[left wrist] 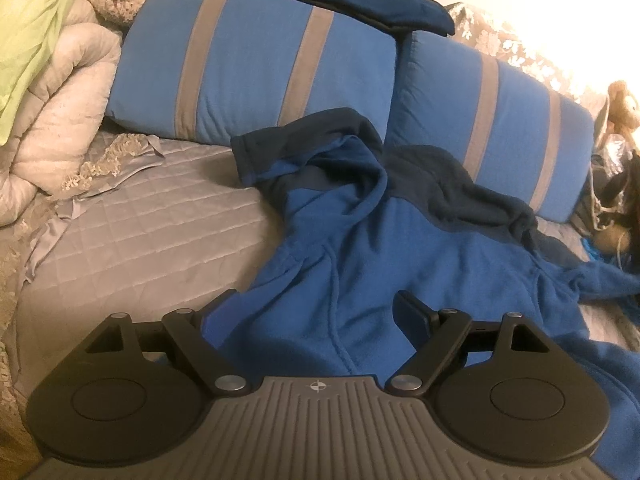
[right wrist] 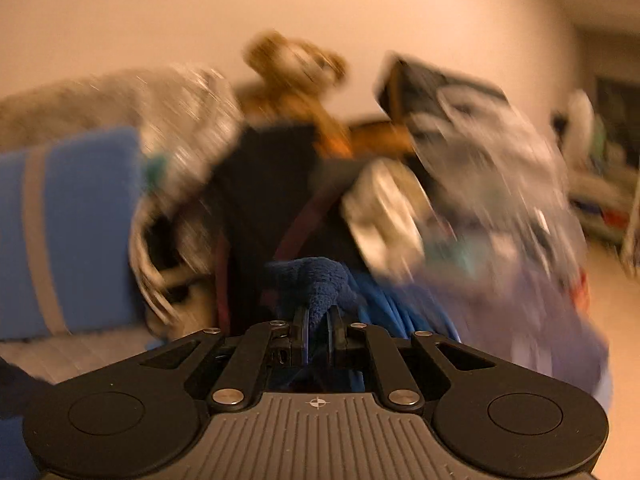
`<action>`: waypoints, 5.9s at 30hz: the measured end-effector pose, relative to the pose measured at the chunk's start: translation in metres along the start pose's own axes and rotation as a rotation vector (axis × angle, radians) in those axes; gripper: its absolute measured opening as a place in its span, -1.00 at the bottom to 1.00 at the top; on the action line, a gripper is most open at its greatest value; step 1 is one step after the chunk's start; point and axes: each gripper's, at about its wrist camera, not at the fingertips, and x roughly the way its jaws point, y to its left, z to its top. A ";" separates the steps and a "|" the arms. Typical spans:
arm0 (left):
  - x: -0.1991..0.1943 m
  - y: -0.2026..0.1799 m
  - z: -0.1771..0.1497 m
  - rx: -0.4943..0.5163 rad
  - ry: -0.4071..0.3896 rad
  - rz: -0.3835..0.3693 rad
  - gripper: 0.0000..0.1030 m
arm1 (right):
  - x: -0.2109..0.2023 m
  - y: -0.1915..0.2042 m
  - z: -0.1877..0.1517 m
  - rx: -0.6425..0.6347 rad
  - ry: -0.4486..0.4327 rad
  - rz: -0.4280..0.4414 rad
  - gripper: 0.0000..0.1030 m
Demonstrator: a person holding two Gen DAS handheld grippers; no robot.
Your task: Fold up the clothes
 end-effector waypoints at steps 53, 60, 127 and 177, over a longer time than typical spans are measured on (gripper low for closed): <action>-0.002 0.009 -0.001 -0.058 -0.016 -0.003 0.62 | -0.256 0.296 -0.076 -0.228 0.140 1.087 1.00; -0.002 0.011 -0.001 -0.061 -0.012 -0.015 0.62 | -0.238 0.325 -0.127 -0.201 0.311 1.090 1.00; 0.025 0.150 0.123 -0.036 0.057 0.060 -0.83 | -0.205 0.324 -0.141 -0.039 0.491 1.121 1.00; 0.050 0.279 -0.089 -1.260 0.106 -0.232 0.18 | -0.203 0.320 -0.143 -0.020 0.485 1.118 1.00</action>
